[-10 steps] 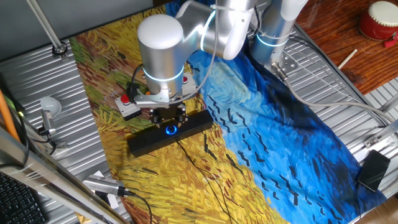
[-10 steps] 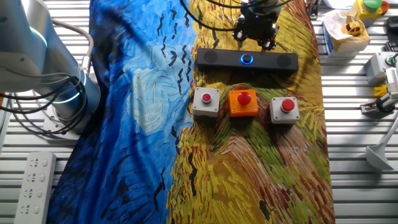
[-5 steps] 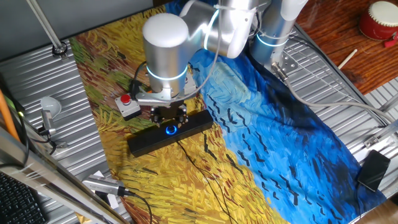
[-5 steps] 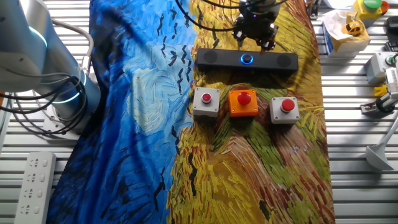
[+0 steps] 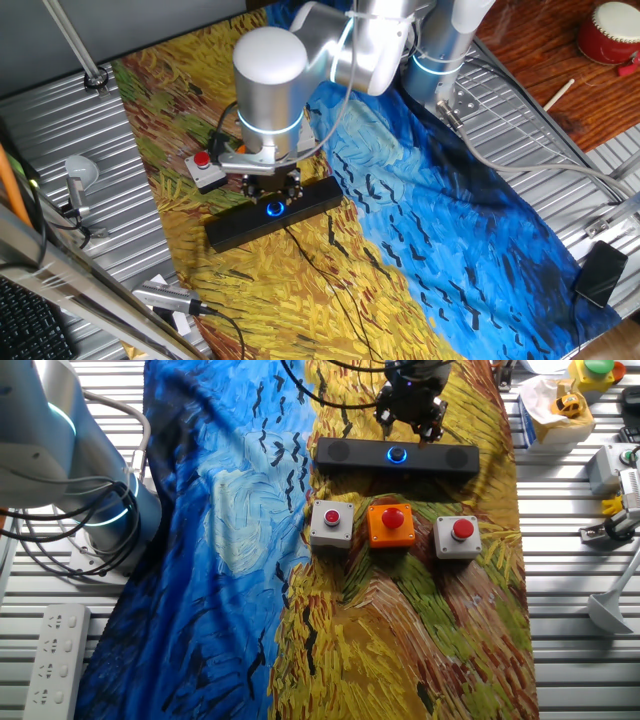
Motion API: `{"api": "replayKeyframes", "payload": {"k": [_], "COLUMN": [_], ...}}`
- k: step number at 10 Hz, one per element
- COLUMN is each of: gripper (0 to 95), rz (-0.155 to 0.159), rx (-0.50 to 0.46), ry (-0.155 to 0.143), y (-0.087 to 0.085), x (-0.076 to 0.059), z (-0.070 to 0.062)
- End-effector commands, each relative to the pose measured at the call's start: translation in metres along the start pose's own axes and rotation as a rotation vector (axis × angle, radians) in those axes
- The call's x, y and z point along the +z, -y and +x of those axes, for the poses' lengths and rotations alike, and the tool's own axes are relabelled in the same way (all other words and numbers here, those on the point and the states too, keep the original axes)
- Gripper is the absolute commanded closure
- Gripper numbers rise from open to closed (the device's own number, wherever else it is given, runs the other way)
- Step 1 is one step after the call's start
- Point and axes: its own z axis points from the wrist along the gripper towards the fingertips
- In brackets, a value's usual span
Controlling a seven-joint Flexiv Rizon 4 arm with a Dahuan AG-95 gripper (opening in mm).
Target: Turn the knob to decrease the volume of the speaker
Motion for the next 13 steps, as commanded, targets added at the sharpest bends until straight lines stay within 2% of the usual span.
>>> {"api": "replayKeyframes", "payload": {"k": [1,8,13], "gripper": [38.0,38.0,38.0], "rz": [-0.007,-0.028,-0.04], "rx": [-0.002,-0.018,-0.037], "ry": [-0.004,-0.015,-0.009], "y": [0.0,0.0,0.007], "x": [-0.001,-0.001,0.012], "z": [0.0,0.0,0.004]}}
